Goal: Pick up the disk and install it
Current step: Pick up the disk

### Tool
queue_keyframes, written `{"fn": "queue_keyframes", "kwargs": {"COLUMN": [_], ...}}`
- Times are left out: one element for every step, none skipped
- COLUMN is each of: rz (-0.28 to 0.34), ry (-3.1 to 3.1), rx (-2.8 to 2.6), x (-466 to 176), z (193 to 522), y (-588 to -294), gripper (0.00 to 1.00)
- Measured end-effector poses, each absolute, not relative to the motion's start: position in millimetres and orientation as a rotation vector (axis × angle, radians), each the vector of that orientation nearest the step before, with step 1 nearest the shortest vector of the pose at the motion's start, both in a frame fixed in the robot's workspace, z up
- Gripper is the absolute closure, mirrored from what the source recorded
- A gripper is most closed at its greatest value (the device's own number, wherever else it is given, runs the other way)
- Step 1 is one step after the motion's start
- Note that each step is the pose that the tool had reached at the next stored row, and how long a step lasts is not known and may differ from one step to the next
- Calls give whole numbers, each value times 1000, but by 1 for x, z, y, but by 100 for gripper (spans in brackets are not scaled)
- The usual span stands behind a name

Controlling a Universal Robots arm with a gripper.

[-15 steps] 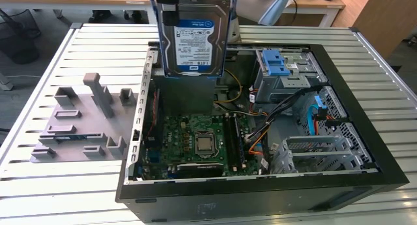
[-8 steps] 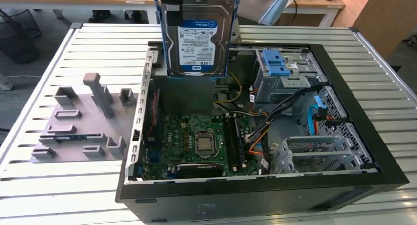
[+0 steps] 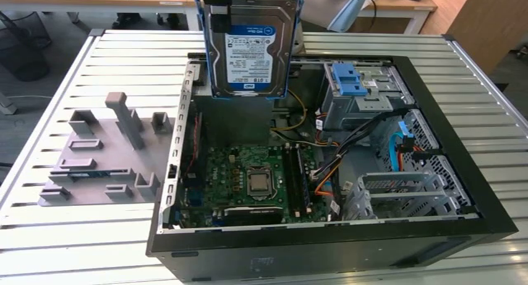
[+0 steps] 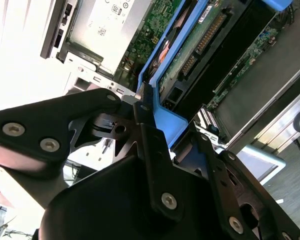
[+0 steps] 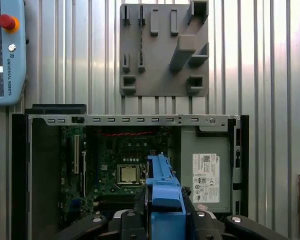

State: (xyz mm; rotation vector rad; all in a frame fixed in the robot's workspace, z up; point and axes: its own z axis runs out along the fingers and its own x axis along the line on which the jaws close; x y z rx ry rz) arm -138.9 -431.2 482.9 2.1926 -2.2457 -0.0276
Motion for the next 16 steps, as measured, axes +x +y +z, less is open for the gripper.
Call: {"fn": "queue_keyframes", "kwargs": {"rz": [-28, -28, -28, -28, -28, -28, -28, -28, -28, -28, -28, -28, -28, -28, -28, -28], "ry": [-2245, -2246, -2246, -2246, -2246, -2246, -2246, -2246, -2246, -2246, -2246, -2246, -2246, -2246, -2245, -2245], "rx": [2193, 2193, 2193, 2193, 2192, 2192, 2192, 2192, 2192, 2192, 2192, 2192, 2192, 2192, 2192, 2192], "x": [-139, -138, -137, -136, -135, -133, -131, -129, -127, -126, -124, -122, -120, -119, -117, -115], "z": [483, 483, 483, 483, 483, 483, 483, 483, 483, 483, 483, 483, 483, 483, 483, 483], "y": [-431, -432, -432, -433, -433, -434, -435, -435, -436, -436, -437, -438, -438, -439, -440, -441], "gripper": [64, 64, 64, 64, 64, 64, 64, 64, 64, 64, 64, 64, 64, 64, 64, 64]}}
